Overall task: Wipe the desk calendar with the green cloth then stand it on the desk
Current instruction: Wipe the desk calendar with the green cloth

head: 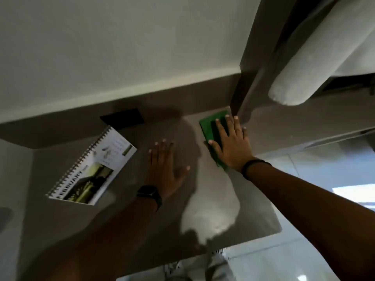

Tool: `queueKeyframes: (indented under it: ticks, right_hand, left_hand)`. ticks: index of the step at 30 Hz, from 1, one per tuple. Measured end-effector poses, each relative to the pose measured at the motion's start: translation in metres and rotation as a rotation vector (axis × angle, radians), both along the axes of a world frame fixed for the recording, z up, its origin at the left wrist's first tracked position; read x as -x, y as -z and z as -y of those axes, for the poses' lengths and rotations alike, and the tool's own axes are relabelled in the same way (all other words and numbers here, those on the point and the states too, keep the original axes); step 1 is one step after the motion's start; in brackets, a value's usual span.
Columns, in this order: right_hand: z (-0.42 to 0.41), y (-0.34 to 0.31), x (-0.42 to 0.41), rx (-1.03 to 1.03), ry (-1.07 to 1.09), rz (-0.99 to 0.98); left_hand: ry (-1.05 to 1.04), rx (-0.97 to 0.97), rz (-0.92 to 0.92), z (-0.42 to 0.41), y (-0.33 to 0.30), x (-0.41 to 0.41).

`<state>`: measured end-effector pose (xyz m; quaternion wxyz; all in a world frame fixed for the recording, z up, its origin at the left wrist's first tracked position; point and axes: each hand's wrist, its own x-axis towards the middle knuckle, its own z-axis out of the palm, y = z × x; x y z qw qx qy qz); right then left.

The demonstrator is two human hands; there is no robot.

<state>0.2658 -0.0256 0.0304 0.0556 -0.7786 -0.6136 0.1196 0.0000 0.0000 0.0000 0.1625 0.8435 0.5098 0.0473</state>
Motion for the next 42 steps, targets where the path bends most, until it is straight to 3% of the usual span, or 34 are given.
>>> queueKeyframes:
  ticks: [3,7,18,22,27,30,33,37,42]
  right_hand:
    - [-0.010,0.030,-0.002,0.073,0.010,0.020]
    - [-0.013,0.050,0.000,0.001,0.019,0.056]
    - [0.003,0.049,0.025,-0.095,0.086,-0.091]
    - [0.042,0.045,0.072,-0.131,0.067,-0.245]
    - [0.062,0.030,0.168,-0.229,0.277,-0.657]
    - [0.043,0.016,0.226,-0.306,0.298,-0.807]
    - [0.018,0.009,0.276,-0.374,0.303,-0.933]
    - [-0.010,0.012,0.323,-0.446,0.241,-1.020]
    - [-0.033,0.018,0.357,-0.478,0.101,-0.981]
  left_hand:
    - [-0.021,0.026,-0.060,0.008,0.034,0.002]
    - [-0.025,-0.048,-0.129,0.011,0.053,0.001]
    - [0.026,0.004,-0.129,0.030,0.042,0.022]
    - [0.109,-0.011,-0.117,0.056,0.018,0.072]
    - [0.140,-0.276,-0.170,0.024,-0.051,0.150]
    - [0.103,-0.360,-0.298,-0.013,-0.091,0.194]
    - [0.058,-0.322,-0.464,-0.040,-0.109,0.226]
    - [0.039,-0.152,-0.532,-0.054,-0.111,0.238]
    - [0.071,-0.170,-0.502,-0.051,-0.102,0.238]
